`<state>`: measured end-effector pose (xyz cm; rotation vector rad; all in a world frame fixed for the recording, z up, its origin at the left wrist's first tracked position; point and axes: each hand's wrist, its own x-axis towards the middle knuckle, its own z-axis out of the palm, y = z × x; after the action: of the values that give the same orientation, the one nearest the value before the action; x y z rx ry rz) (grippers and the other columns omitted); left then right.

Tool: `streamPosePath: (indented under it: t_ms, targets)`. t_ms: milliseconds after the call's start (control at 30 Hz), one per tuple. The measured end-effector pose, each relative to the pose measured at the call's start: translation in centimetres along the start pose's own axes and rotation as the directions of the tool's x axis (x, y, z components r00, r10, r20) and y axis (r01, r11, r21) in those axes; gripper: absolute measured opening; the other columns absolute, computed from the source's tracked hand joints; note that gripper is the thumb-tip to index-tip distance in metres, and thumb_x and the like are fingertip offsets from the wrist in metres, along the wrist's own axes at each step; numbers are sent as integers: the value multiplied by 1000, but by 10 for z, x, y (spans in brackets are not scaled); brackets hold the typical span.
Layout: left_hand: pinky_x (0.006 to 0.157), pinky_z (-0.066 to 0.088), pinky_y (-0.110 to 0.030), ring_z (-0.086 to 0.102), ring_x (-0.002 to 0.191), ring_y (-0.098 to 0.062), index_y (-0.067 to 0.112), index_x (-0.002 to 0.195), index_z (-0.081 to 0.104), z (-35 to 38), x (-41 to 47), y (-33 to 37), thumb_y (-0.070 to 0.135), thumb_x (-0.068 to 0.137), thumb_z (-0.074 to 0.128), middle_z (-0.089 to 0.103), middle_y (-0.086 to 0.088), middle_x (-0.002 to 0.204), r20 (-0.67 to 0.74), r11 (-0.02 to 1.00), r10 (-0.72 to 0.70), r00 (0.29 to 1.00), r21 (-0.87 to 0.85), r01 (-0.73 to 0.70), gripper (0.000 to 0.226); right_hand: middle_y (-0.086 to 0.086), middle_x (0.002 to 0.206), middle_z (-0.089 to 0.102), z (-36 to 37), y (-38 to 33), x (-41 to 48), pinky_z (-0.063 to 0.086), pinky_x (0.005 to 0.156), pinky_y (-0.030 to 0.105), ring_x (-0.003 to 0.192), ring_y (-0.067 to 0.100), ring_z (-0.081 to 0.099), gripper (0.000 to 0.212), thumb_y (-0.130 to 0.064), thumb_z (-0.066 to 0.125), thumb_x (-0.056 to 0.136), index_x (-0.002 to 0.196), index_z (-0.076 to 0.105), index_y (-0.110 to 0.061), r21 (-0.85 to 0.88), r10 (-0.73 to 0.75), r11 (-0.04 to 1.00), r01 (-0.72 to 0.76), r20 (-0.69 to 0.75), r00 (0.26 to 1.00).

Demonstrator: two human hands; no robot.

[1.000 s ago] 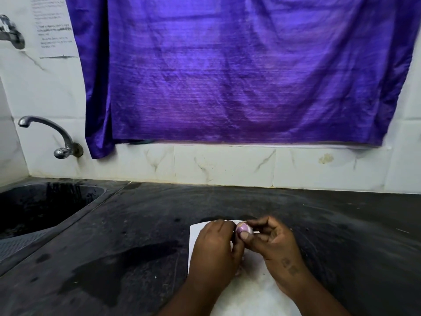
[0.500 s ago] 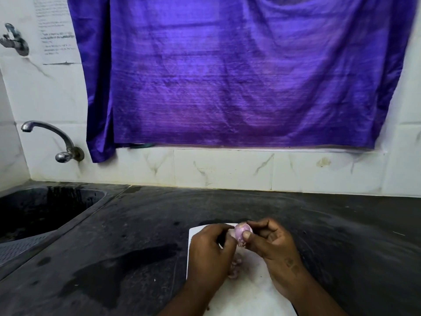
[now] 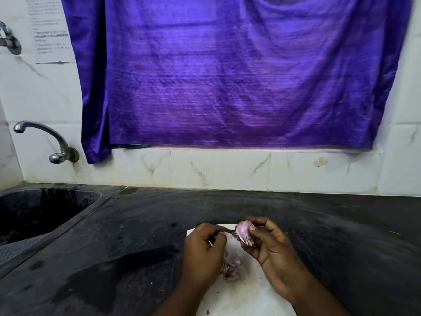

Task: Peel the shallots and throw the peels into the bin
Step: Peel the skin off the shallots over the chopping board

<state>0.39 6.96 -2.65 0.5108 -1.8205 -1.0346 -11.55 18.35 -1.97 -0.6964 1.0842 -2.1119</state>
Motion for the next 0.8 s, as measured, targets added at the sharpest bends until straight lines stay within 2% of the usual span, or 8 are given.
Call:
streamPosePath:
  t_ms: [67, 167, 267, 367, 600, 667, 733, 800]
  targets:
    - [64, 50, -18, 67, 75, -8, 30, 81, 80, 1, -2, -3, 23, 83, 65, 69, 12, 79, 45, 984, 76, 996, 157, -82, 17, 16, 111, 76, 0, 1, -1, 62, 75, 32, 93, 24, 74, 34, -13, 68, 81, 115, 70, -7, -58, -2, 998, 2, 12, 1000]
    - [66, 54, -27, 66, 76, -7, 37, 87, 78, 1, -1, -6, 39, 82, 61, 67, 15, 83, 66, 975, 79, 995, 204, -91, 18, 12, 116, 77, 1, 1, -3, 61, 81, 33, 99, 24, 74, 39, -15, 69, 82, 121, 71, -12, -148, -4, 989, 9, 31, 1000]
    - [65, 47, -13, 66, 85, -7, 41, 108, 74, 1, -2, -4, 48, 87, 64, 68, 19, 89, 62, 962, 182, 981, 197, -191, 24, 12, 113, 79, 4, 1, -4, 62, 82, 34, 100, 25, 75, 33, -9, 67, 90, 122, 69, -15, -199, -5, 980, 13, 43, 999]
    - [69, 47, -11, 67, 94, -7, 38, 113, 73, 0, -1, -3, 36, 94, 69, 69, 18, 98, 95, 950, 260, 961, 156, -272, 19, 17, 108, 79, 6, 0, -4, 62, 77, 32, 91, 21, 77, 29, -12, 71, 87, 115, 68, -8, -216, -12, 976, 20, 36, 999]
    - [83, 51, -30, 63, 96, -6, 29, 106, 70, 3, -2, -3, 19, 100, 58, 67, 14, 100, 155, 888, 362, 919, 242, -391, 17, 22, 104, 78, 3, 4, -3, 63, 68, 30, 88, 26, 78, 28, -2, 74, 84, 111, 67, 3, -262, -46, 963, 55, 42, 998]
    - [82, 49, -33, 60, 95, -11, 26, 104, 67, 5, -1, -6, 20, 95, 63, 64, 11, 99, 195, 833, 376, 906, 358, -422, 11, 20, 102, 79, 3, 3, -4, 63, 67, 30, 87, 26, 78, 30, -5, 76, 81, 109, 68, 2, -271, -60, 960, 72, 52, 997]
    - [80, 46, -31, 57, 93, -13, 25, 101, 63, 6, -1, -7, 23, 84, 71, 61, 11, 98, 234, 787, 360, 903, 444, -428, 19, 20, 101, 79, 2, 3, -4, 63, 67, 31, 87, 26, 78, 34, -7, 77, 77, 109, 69, 2, -273, -63, 959, 80, 68, 996]
    - [76, 44, -27, 57, 89, -12, 26, 96, 61, 5, -2, -7, 24, 77, 77, 60, 13, 95, 218, 799, 333, 917, 452, -397, 25, 20, 101, 79, 2, 3, -3, 64, 67, 33, 86, 28, 78, 36, -8, 78, 75, 109, 69, 2, -286, -58, 955, 79, 80, 995]
